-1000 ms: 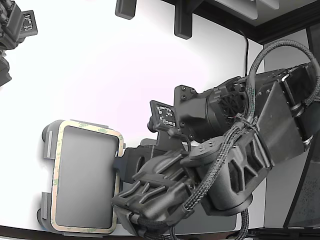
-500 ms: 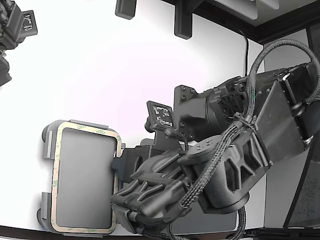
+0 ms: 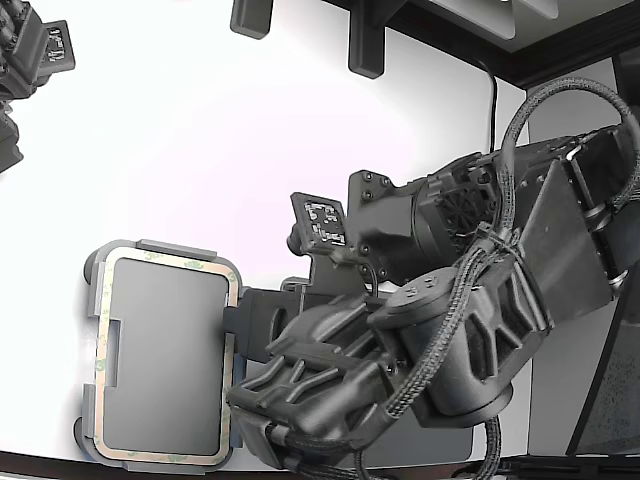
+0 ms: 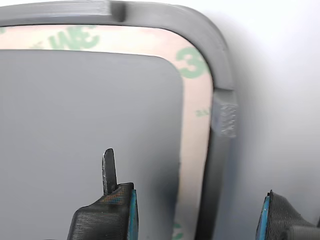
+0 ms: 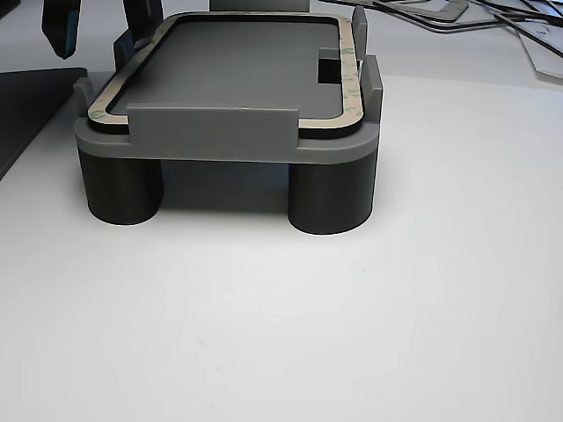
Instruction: Move top rectangular frame to the holder.
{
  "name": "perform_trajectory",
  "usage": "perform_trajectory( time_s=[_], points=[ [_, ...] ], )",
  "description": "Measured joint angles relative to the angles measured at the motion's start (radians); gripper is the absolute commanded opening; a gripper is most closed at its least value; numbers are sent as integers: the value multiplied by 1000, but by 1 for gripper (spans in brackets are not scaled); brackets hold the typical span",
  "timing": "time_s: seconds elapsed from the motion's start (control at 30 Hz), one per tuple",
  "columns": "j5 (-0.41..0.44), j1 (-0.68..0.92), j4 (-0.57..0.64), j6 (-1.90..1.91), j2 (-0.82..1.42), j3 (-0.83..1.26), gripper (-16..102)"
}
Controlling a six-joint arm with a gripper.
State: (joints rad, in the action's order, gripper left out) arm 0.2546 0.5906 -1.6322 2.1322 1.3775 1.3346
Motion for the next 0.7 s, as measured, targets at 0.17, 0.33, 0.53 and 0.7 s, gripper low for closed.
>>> perform_trajectory(
  time_s=[0.17, 0.33, 0.53, 0.7],
  points=[
    [146, 6, -11, -242, 101, -17, 100],
    [308, -32, 91, -646, 299, 115, 100],
    [293, -181, 345, -1216, 663, 425, 100],
    [129, -336, 568, -1624, 1012, 755, 100]
  ],
)
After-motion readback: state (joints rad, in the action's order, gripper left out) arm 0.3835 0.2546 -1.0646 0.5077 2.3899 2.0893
